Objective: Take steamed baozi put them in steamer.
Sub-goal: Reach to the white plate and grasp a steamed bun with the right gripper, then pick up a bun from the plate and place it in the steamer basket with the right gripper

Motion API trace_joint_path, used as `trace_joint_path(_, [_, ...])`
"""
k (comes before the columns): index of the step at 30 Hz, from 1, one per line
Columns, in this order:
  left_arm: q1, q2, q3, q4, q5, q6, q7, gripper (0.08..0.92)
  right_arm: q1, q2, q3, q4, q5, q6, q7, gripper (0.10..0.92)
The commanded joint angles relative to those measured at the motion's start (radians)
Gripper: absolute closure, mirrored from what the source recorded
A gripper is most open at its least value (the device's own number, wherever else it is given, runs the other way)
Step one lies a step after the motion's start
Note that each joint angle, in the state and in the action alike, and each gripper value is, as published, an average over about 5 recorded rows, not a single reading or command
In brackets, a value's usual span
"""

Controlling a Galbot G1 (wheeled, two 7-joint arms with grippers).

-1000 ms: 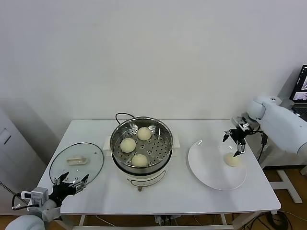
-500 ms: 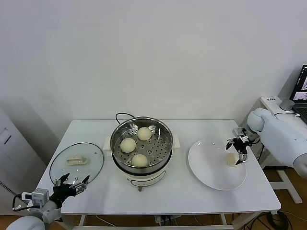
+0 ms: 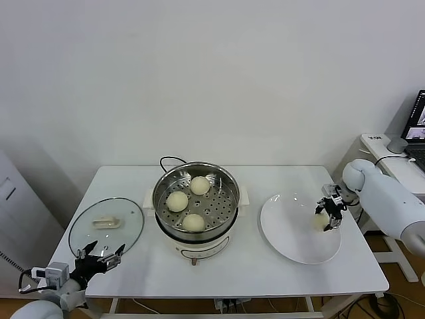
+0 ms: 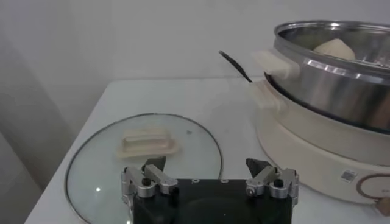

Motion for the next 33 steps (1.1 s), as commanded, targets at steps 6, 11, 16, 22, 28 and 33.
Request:
trace_joint_path(6, [0.002,-0.006,-0.002,-0.007,0.005,0.005,-0.003,0.177,0.018,-0.018,-0.009,0.032,0.029,-0.027,-0.007,0.594])
trace_joint_path(11, [0.005,-0.008,-0.004,-0.013,0.011,0.008,-0.005,0.177,0.120,-0.080,-0.178,0.138,0.217,-0.107,-0.019,0.602])
trace_joint_path(16, [0.011,-0.010,-0.006,-0.020,0.018,0.009,-0.007,0.177,0.323,-0.153,-0.430,0.293,0.444,-0.227,-0.020,0.601])
trace_joint_path(22, [0.013,-0.009,-0.007,-0.024,0.022,0.009,-0.008,0.177,0.584,-0.170,-0.695,0.461,0.683,-0.356,0.002,0.601])
trace_joint_path(28, [0.014,-0.008,-0.004,-0.032,0.023,0.009,-0.008,0.177,0.780,-0.087,-0.850,0.572,0.879,-0.494,0.080,0.601])
trace_joint_path(33, [0.012,-0.009,-0.002,-0.037,0.028,0.012,-0.010,0.177,0.829,-0.003,-0.876,0.609,1.029,-0.577,0.164,0.597])
